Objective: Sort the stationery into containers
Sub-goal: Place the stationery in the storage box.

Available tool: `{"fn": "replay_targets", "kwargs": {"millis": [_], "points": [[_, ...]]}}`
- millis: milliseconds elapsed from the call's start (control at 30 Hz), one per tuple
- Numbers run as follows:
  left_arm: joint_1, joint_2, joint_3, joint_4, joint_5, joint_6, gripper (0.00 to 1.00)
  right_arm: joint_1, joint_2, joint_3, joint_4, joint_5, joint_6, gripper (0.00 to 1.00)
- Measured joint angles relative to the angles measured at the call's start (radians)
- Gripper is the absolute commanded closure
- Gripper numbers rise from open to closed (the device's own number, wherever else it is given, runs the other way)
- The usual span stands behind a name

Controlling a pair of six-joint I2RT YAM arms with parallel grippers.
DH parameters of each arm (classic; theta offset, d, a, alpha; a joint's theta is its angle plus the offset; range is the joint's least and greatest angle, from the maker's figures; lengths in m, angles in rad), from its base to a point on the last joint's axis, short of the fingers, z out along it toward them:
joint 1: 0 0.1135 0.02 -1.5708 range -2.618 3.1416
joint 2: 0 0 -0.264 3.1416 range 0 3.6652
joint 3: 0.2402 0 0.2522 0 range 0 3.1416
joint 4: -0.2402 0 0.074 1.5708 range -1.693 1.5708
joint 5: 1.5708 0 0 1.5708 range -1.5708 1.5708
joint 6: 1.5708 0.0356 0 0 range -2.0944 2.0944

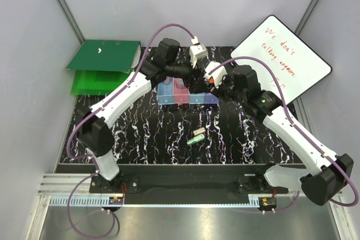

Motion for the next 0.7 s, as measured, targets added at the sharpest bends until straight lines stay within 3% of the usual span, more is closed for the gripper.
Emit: {"fn": "replay_targets", "kwargs": {"millis": [167,333,367,433,500,700], "points": [[0.002,0.009,0.013,0.008,-0.002,-0.007,0.23,0.001,0.0,0.0,-0.002,-0.002,-0.005,0.95],[-0.004,0.017,0.02,0.013,-0.004,-0.014,0.37,0.008,0.0,0.0,-0.007,-0.001,-0.017,0.95],[-0.008,0.021,0.024,0.016,-0.004,-0.012,0.45,0.008,0.0,0.0,-0.007,0.0,-0.019,0.95],[-0.011,0.024,0.028,0.017,-0.003,-0.016,0.5,0.009,0.0,0.0,-0.007,0.006,-0.022,0.95],[-0.022,0.025,0.028,0.022,0.0,-0.015,0.6,0.013,0.002,0.0,-0.006,0.005,-0.023,0.95],[-0.042,0.027,0.028,0.03,0.002,-0.018,0.66,0.021,0.002,0.0,-0.006,0.006,-0.023,0.95]]}}
